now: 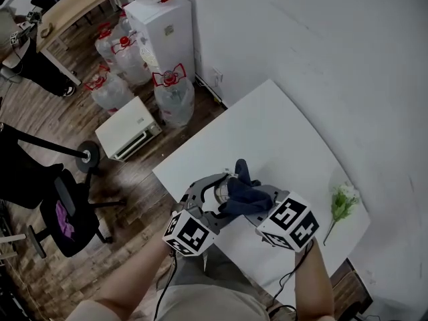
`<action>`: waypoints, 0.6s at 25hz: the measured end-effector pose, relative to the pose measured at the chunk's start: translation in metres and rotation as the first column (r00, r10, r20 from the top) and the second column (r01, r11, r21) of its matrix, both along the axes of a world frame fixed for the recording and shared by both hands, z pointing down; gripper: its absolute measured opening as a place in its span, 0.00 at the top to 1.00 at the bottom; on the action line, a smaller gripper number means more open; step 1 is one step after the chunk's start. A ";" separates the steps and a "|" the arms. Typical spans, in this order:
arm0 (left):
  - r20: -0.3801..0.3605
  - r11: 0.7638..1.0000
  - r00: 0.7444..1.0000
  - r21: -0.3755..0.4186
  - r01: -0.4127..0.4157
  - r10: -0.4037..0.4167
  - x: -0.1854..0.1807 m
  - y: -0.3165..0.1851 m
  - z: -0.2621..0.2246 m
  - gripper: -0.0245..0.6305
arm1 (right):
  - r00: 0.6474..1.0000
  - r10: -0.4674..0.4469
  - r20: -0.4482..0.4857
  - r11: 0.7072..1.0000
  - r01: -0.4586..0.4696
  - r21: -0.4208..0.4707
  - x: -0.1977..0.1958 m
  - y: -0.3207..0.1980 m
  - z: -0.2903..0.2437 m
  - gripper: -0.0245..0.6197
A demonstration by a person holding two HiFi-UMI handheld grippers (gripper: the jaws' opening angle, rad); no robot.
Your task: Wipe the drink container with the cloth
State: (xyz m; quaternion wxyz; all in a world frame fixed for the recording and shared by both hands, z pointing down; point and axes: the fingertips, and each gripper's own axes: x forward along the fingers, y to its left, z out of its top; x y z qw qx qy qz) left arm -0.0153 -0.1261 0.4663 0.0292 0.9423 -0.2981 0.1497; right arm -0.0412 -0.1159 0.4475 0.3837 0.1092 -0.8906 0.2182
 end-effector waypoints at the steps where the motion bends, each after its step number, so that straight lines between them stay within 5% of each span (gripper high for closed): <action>1: -0.008 1.000 1.000 -0.008 0.011 -0.011 -0.001 -0.001 0.000 0.39 | 1.000 0.018 0.000 1.000 -0.018 0.007 0.004 -0.004 -0.001 0.91; 10: -0.018 1.000 1.000 -0.020 0.023 -0.024 -0.005 -0.003 0.000 0.40 | 0.983 0.178 -0.046 0.960 -0.163 0.229 0.011 -0.059 0.003 0.91; 15: -0.010 0.999 1.000 -0.030 0.028 -0.028 -0.006 -0.003 0.000 0.40 | 0.987 0.162 -0.002 0.966 -0.158 0.207 -0.021 -0.049 0.001 0.91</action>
